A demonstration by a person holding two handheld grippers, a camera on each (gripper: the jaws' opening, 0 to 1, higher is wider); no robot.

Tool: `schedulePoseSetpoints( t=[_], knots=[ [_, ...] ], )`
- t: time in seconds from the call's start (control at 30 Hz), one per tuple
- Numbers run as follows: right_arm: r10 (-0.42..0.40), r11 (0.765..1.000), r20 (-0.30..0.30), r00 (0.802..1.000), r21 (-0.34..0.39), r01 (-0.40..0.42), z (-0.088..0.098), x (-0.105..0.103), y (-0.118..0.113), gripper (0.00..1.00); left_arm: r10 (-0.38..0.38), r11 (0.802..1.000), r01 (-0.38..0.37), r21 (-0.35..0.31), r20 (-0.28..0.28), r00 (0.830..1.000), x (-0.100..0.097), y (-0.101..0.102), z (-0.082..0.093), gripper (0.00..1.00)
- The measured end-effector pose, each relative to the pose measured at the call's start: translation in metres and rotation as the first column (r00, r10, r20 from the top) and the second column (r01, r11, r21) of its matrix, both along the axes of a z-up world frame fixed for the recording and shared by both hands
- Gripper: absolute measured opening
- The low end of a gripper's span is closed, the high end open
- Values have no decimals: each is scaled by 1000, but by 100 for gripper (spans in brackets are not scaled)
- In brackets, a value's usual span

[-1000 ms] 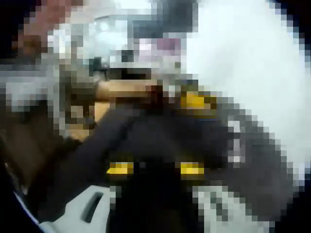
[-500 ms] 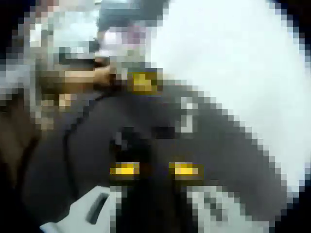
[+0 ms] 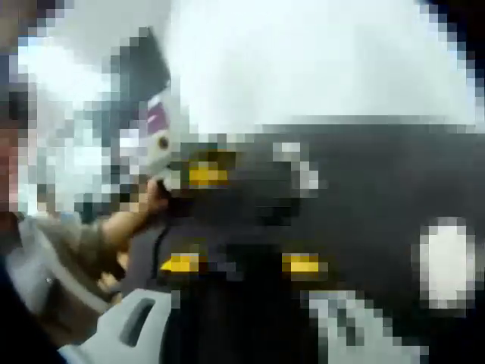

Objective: Pick up three earphones and place each one into its charging case using tactile feedback, ensure that each earphone is properly inserted and securely positioned inside the case.

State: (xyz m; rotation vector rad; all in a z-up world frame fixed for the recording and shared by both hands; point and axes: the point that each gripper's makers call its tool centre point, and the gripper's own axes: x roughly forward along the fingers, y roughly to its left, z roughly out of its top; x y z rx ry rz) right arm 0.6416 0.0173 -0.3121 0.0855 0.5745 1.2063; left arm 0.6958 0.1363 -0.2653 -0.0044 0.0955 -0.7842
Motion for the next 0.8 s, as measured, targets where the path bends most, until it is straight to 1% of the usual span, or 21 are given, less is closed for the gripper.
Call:
schedulePoseSetpoints(
  t=[0.03, 0.07, 0.1, 0.13, 0.17, 0.2, 0.23, 0.27, 0.3, 0.4, 0.53, 0.57, 0.6, 0.67, 0.7, 0.77, 0.8],
  knots=[
    [18, 999, 63, 998, -34, -16, -2, 0, 0, 40, -1, 1000, 1, 1, 1, 1000, 0, 0, 0, 26],
    [44, 996, 122, 992, -81, -34, -5, 0, 0, 38, -2, 1000, 2, -1, 1, 1000, 0, 0, 0, 26],
    [142, 985, 208, 968, -123, -118, -6, -11, 4, 37, -5, 1000, 5, -2, 1, 1000, 0, 0, 1, 26],
    [195, 972, 283, 939, -187, -145, -10, -12, 6, 37, -7, 1000, 7, 0, -2, 1000, 0, -1, 0, 26],
    [235, 958, 356, 905, -244, -153, -14, -12, 7, 37, -11, 1000, 11, 2, -2, 1000, -1, -1, 0, 26],
    [260, 948, 394, 882, -277, -156, -15, -12, 10, 37, -13, 1000, 13, 5, -2, 1000, -1, -2, -1, 26],
    [251, 953, 394, 884, -258, -155, -13, -12, 12, 37, -15, 1000, 15, 9, -2, 1000, -2, -3, -1, 26],
    [253, 955, 379, 890, -245, -166, -12, -14, 15, 37, -17, 1000, 17, 11, -3, 1000, -2, -3, -1, 26],
    [266, 952, 369, 891, -246, -182, -13, -13, 16, 37, -18, 1000, 18, 11, -3, 1000, -2, -4, -2, 26],
    [277, 953, 360, 891, -218, -209, -14, -13, 20, 37, -18, 1000, 18, 10, -4, 1000, -2, -4, -2, 26],
    [280, 955, 352, 893, -196, -222, -13, -11, 20, 37, -21, 1000, 21, 4, -5, 1000, -3, -4, -1, 26],
    [260, 962, 329, 908, -173, -213, -12, -11, 20, 37, -23, 1000, 23, 3, -5, 1000, -3, -4, -1, 26],
    [234, 970, 292, 928, -142, -200, -10, -11, 19, 38, -23, 1000, 23, 3, -5, 1000, -3, -5, -1, 26],
    [200, 978, 226, 953, -105, -180, -7, -12, 17, 42, -24, 1000, 24, 6, -14, 1000, -3, -5, -2, 26],
    [178, 982, 199, 964, -91, -163, -5, -11, 15, 43, -25, 1000, 25, 13, -30, 999, -3, -5, -6, 26],
    [125, 991, 184, 975, -74, -113, -2, -5, 10, 43, -27, 999, 28, 17, -38, 999, -2, -6, -7, 26],
    [68, 996, 135, 989, -69, -59, -4, -1, 5, 43, -29, 999, 29, 21, -40, 999, -3, -7, -8, 26]
  ],
)
